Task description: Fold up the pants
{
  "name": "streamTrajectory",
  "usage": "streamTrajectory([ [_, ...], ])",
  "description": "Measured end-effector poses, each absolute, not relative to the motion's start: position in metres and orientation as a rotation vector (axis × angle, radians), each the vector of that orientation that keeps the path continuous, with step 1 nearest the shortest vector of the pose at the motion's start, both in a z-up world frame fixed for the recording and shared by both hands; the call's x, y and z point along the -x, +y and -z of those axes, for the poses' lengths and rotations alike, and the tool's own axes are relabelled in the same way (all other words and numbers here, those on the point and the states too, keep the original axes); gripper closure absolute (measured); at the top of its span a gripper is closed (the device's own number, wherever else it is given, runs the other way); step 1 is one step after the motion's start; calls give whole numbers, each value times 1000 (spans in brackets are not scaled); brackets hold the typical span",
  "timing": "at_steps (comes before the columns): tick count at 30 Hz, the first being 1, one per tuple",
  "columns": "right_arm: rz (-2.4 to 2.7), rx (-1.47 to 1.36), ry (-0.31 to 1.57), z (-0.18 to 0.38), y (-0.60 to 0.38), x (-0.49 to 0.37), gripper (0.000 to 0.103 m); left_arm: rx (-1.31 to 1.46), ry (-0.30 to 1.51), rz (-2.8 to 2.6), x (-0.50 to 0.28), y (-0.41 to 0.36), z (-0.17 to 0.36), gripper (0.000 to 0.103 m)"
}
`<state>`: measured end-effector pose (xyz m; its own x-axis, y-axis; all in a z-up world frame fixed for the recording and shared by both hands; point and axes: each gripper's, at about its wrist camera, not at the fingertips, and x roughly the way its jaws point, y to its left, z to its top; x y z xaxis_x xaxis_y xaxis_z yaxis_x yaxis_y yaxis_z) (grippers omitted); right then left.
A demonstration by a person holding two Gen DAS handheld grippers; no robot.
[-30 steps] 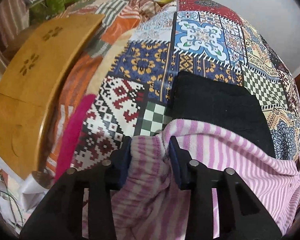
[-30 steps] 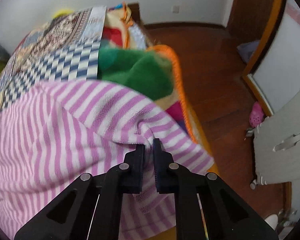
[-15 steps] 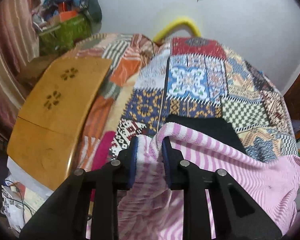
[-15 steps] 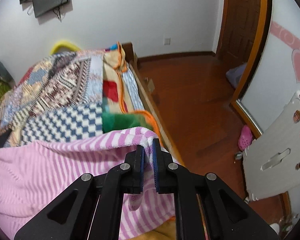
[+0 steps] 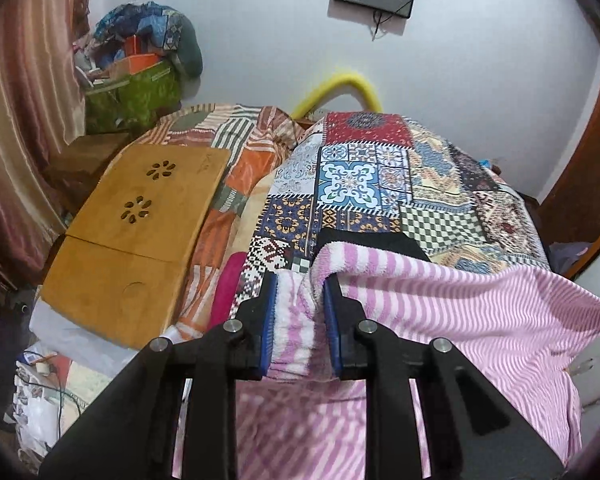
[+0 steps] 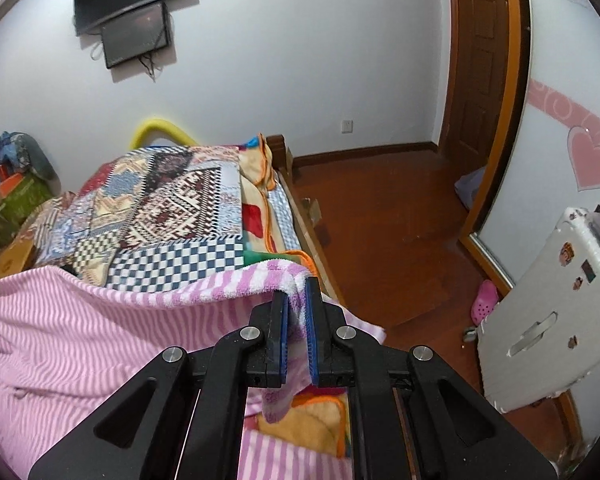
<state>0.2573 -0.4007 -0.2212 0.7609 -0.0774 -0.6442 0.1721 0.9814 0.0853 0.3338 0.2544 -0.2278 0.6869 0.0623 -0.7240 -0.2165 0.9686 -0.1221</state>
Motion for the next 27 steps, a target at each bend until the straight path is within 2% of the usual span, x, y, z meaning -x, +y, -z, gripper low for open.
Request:
streamTrajectory([
  [5,121,-144,658,205,-398,-221,96,216,781,-141,-287,256,216,89],
  [6,120,-147,653,203,-398,-215,96,220,780,-143,-279,257,216,101],
  [17,100,-193,686,223,-391,-165,96,295,876,-141,-223,274,259,101],
  [27,124,-230,677,236,-390,-122,96,289,821,-216,-181,281,270,103],
])
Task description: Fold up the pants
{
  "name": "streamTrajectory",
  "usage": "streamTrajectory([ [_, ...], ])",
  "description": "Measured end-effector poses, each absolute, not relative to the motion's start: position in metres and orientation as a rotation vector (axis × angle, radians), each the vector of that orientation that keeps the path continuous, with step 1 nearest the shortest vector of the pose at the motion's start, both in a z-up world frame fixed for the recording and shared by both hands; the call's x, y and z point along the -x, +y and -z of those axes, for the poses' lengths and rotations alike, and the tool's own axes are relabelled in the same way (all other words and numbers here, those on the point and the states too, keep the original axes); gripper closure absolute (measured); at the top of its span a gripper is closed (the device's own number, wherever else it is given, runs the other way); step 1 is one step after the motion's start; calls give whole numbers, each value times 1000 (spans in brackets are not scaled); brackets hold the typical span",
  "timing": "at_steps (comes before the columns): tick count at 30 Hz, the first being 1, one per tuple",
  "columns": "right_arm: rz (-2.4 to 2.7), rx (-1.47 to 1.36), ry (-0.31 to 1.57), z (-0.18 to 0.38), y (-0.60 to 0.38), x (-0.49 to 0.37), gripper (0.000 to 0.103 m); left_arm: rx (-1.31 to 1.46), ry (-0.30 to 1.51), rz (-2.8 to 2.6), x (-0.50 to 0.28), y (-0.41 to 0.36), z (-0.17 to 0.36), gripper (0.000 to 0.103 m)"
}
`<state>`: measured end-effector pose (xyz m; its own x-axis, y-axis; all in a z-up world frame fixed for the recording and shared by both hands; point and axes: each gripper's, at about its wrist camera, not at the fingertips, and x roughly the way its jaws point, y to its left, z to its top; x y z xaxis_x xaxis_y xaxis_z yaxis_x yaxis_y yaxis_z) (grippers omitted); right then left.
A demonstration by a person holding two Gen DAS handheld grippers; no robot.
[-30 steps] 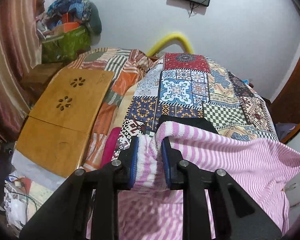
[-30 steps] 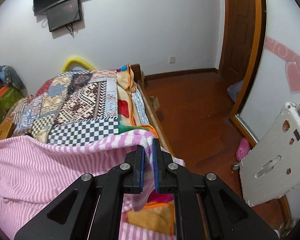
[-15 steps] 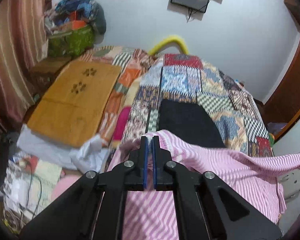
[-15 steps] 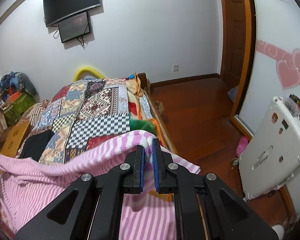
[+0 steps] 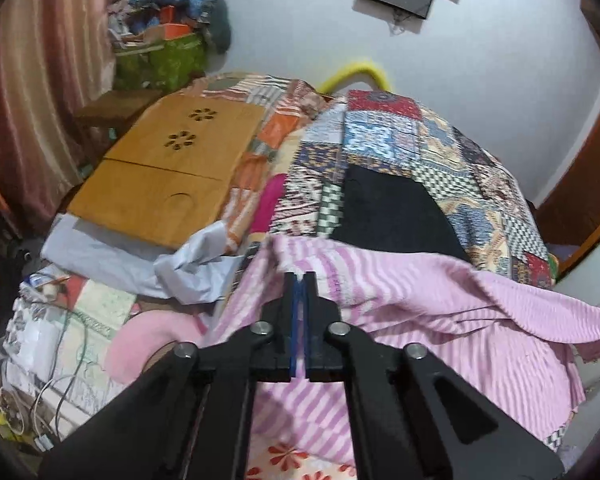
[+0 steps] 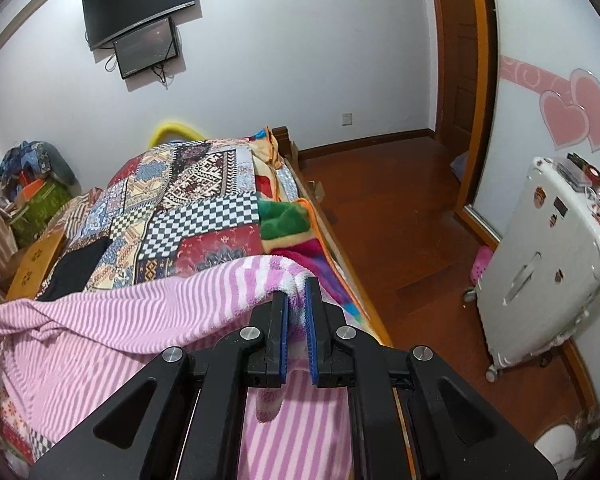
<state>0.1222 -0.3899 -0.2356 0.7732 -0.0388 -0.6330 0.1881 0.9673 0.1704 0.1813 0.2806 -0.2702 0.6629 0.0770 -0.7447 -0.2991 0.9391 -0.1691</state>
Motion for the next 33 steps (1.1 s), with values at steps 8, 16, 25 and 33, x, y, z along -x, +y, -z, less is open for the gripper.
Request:
streamTrajectory([
  [8,164,-279,706,247,-399,-100,96,353,885,-241,-149,308,292,103],
  [16,179,-263,765,268,-396,-100,96,295,925,-128,-168,268,309,45],
  [25,185,-289,809,283,-399,-100,96,267,1020,-93,-222,253,345,34],
  [33,195,-276,797,275,-395,-104,96,184,1082,-76,-233,240,355,100],
])
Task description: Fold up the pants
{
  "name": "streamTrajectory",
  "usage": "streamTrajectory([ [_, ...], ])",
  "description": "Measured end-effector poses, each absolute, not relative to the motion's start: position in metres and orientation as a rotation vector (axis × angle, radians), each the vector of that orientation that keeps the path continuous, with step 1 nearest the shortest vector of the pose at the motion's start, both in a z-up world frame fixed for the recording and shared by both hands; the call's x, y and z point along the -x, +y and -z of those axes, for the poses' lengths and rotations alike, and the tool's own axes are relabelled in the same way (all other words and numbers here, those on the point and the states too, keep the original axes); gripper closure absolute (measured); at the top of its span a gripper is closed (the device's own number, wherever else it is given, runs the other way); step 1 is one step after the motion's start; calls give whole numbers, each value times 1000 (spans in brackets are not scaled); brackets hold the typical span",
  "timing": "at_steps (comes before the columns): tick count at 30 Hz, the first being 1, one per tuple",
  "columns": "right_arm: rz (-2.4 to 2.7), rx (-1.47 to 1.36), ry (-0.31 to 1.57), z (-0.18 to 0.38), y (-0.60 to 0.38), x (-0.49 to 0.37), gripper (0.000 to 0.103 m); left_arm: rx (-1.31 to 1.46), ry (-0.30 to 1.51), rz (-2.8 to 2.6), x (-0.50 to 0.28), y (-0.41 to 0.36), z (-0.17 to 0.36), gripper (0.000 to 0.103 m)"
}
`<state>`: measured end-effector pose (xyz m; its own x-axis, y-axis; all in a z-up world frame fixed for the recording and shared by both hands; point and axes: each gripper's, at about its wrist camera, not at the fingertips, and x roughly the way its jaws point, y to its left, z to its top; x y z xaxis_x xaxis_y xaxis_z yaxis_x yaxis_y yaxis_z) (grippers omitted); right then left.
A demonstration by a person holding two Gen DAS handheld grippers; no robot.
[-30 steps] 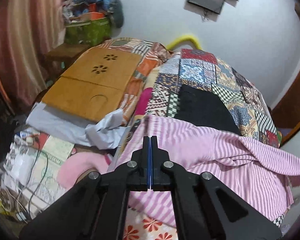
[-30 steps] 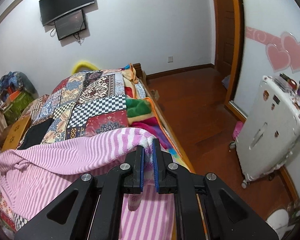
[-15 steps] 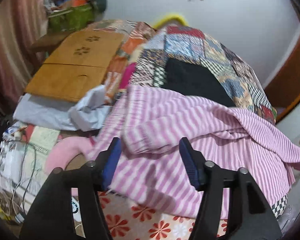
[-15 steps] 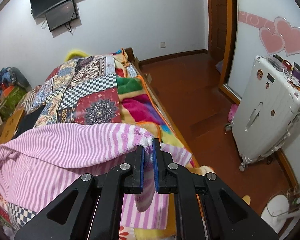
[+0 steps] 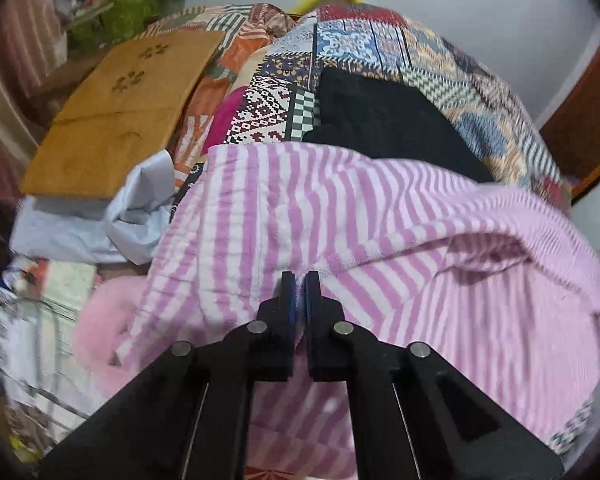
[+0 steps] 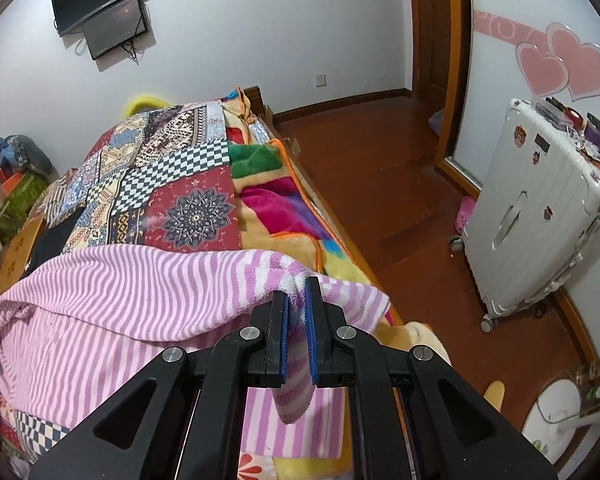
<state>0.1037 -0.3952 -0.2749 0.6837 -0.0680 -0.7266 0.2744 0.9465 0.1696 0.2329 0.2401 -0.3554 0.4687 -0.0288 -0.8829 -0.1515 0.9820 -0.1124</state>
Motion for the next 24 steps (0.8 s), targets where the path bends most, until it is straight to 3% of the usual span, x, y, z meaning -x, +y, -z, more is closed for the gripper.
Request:
streamTrajectory([
  [4,189,-265,789,270,-394,-106,96,161,1043,-64,-214,238,340,93],
  [5,190,-263,789,270,-394,-106,96,163,1039,-62,-209,239,336,79],
  [6,188,-264,788,270,-394,-106,96,165,1036,-54,-204,240,334,53],
  [7,186,-266,789,270,-393,-107,96,161,1029,-55,-201,240,332,38],
  [8,186,-268,789,271,-392,-107,96,147,1019,-76,-198,240,330,13],
  [9,183,-272,789,272,-391,-108,96,121,991,-117,-193,240,327,8],
  [20,180,-285,817,279,-390,-109,96,-30,1042,-176,-218,218,364,11],
  [24,194,-280,820,278,-391,-110,96,-98,1053,-220,-232,215,377,53],
])
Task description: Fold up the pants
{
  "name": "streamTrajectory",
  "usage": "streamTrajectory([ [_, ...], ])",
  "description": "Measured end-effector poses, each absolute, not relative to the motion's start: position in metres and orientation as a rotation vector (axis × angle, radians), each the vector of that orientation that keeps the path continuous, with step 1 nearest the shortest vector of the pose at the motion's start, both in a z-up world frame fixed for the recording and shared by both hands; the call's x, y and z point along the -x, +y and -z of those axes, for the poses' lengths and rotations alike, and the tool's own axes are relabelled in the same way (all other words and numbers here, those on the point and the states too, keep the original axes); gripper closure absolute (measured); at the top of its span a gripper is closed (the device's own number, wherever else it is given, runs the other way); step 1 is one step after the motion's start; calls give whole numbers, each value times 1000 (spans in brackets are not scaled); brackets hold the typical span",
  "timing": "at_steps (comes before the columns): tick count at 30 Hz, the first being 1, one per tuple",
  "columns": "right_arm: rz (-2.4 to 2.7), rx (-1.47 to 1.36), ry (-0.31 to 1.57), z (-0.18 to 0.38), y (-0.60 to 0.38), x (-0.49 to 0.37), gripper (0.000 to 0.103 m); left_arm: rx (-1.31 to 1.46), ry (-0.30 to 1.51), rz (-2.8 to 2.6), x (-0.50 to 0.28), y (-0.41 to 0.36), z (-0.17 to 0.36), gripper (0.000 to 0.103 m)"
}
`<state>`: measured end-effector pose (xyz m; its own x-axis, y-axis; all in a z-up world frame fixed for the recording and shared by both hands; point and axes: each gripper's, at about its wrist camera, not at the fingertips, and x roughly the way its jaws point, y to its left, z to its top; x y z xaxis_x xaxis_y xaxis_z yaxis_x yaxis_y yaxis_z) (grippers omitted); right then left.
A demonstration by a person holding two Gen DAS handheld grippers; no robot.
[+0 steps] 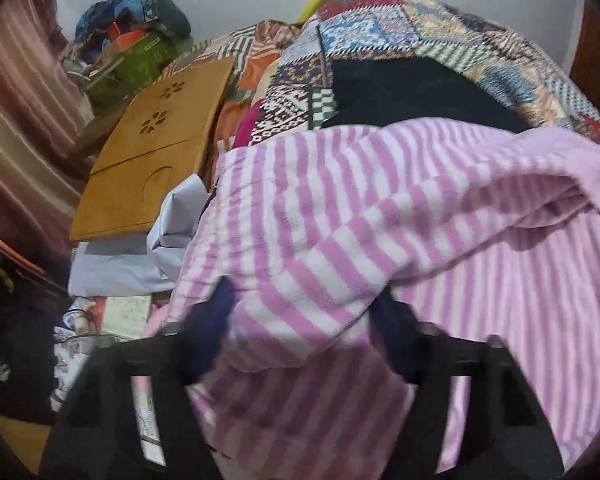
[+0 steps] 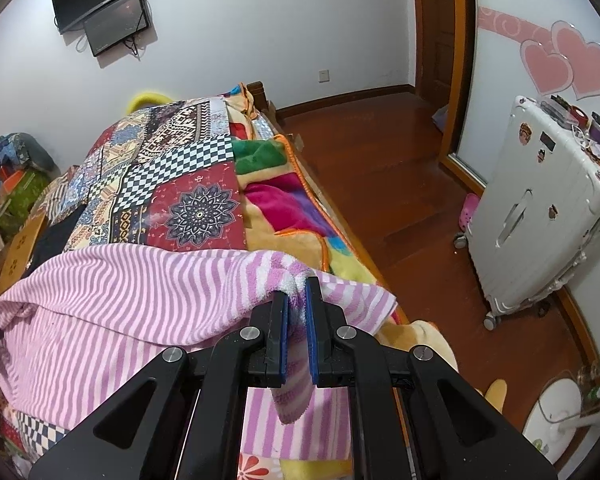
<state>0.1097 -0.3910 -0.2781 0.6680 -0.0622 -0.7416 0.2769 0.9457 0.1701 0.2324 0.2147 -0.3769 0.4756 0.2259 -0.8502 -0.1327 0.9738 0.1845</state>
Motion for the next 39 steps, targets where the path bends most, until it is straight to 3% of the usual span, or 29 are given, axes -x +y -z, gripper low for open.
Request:
streamTrajectory([
  [5,229,-278,795,271,-394,-109,96,0,984,-194,-228,228,358,78],
  [12,249,-293,713,250,-395,-99,96,37,867,-209,-211,236,309,87],
  [19,240,-292,678,242,-395,-81,96,155,807,-229,-177,269,278,87],
  [30,182,-291,838,294,-385,-59,96,172,961,-289,-156,281,342,87],
  [39,148,-279,993,327,-394,-44,94,163,987,-298,-133,274,343,73],
])
